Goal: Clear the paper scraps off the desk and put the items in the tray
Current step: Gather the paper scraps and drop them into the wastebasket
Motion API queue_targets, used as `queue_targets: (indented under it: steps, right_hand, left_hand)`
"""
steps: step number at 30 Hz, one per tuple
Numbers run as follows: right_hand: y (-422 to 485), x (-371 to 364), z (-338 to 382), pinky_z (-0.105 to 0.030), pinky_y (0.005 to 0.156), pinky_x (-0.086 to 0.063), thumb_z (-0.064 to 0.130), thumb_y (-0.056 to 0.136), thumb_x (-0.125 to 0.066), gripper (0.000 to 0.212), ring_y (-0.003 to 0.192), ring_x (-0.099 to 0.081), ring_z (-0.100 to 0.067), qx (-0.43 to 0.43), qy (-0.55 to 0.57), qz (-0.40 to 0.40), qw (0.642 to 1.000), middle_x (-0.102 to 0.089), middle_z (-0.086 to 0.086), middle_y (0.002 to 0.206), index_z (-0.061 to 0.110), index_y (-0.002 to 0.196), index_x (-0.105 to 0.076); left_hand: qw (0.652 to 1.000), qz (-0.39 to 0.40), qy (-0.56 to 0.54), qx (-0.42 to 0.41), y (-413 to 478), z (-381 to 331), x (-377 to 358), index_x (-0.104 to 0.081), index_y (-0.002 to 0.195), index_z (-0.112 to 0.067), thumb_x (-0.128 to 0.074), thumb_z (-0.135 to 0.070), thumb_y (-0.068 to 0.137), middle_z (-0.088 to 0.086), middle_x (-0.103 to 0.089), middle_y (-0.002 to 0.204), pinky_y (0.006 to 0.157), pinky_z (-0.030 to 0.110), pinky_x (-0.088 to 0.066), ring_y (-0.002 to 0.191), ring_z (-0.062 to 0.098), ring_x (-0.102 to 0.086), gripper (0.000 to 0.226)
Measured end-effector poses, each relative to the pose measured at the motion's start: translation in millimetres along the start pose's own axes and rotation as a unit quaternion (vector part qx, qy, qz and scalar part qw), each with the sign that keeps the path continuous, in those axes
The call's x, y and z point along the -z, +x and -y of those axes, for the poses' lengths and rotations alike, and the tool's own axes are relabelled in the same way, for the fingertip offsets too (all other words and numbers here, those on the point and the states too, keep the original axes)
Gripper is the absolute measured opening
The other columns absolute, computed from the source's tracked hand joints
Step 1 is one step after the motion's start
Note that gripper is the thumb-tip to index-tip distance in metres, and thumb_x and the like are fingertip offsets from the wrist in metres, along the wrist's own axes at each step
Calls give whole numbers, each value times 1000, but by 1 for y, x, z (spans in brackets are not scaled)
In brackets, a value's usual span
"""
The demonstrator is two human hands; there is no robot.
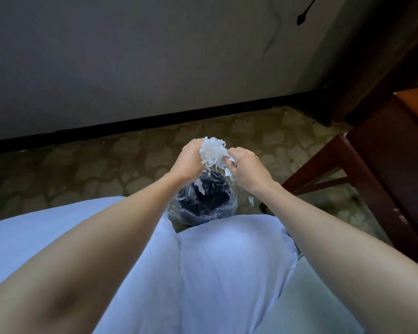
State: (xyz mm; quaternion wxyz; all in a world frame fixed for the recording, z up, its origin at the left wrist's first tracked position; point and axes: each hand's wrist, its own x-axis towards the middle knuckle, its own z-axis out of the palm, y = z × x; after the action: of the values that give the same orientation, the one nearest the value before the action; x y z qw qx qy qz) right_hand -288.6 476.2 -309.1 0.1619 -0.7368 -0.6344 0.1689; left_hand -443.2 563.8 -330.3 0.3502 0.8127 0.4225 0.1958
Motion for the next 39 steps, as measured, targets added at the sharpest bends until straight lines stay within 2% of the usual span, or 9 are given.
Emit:
queue_targets:
  steps: [6, 9, 12, 17, 24, 28, 30, 35, 39]
  right_hand:
    - [17, -44, -15, -31, 68, -34, 29, 103, -44, 23, 82, -49, -22, -13, 8, 28, 1000, -53, -5, 86, 12, 89, -50]
    - [22, -63, -22, -31, 67, -32, 29, 103, -44, 24, 80, -48, -21, -26, 15, 38, 999, -52, -5, 85, 12, 87, -49]
    - [25, -79, -31, -31, 65, -32, 30, 103, -43, 27, 81, -49, -22, -39, 14, 53, 998, -53, -5, 86, 8, 92, -53]
    - [31, -104, -45, -33, 68, -33, 29, 104, -42, 29, 85, -47, -23, -58, 14, 77, 995, -49, -5, 87, 4, 98, -56]
    - [37, -136, -52, -41, 73, -45, 29, 103, -44, 27, 84, -50, -25, -91, 46, 93, 990, -53, -9, 89, 6, 92, -53]
    - [38, -151, -54, -35, 70, -37, 30, 102, -46, 20, 86, -45, -22, -115, 72, 91, 987, -49, -6, 92, 14, 90, -48]
    - [39, -158, -56, -35, 73, -39, 31, 100, -49, 21, 91, -49, -22, -133, 102, 88, 982, -54, -6, 98, 11, 95, -52]
    - [47, -169, -54, -38, 82, -45, 37, 97, -53, 32, 102, -54, -25, -180, 162, 89, 966, -58, -8, 110, 9, 112, -58]
    - [48, -171, -52, -36, 94, -43, 38, 97, -56, 45, 120, -52, -25, -200, 199, 104, 954, -56, -7, 131, 12, 133, -50]
  left_hand:
    - [1000, 18, -5, 24, 8, 42, -26, -56, 79, -31, -50, -1, 87, -4, -62, 89, 64, 23, -44, 83, 13, -55, 32]
    - [999, 29, 6, 38, 12, 64, -42, -53, 80, -38, -50, -8, 88, -6, -61, 91, 69, 22, -43, 88, 13, -55, 31]
    - [998, 45, 1, 50, 14, 81, -60, -59, 89, -26, -53, -10, 88, -3, -62, 93, 71, 27, -46, 88, 15, -55, 18]
    - [990, 89, 39, 105, 13, 113, -88, -56, 95, -33, -50, -16, 85, -4, -58, 97, 71, 27, -44, 92, 18, -56, 20]
    - [990, 64, 44, 120, 9, 120, -102, -61, 113, -13, -55, -7, 92, -1, -54, 105, 83, 27, -37, 101, 16, -47, 23]
    - [988, 76, 22, 133, 8, 127, -105, -61, 116, -19, -56, -6, 90, -2, -59, 109, 85, 31, -44, 101, 18, -52, 29]
    - [985, 89, 15, 147, 9, 130, -107, -61, 112, -26, -53, -9, 89, -1, -62, 108, 82, 35, -48, 100, 21, -56, 29]
    - [977, 108, -5, 182, 9, 135, -110, -62, 98, -22, -53, -8, 89, -1, -65, 93, 60, 22, -39, 83, 17, -60, 19]
    - [968, 127, -15, 215, 8, 144, -113, -60, 110, -23, -62, -23, 84, 0, -65, 105, 69, 26, -45, 94, 20, -62, 26]
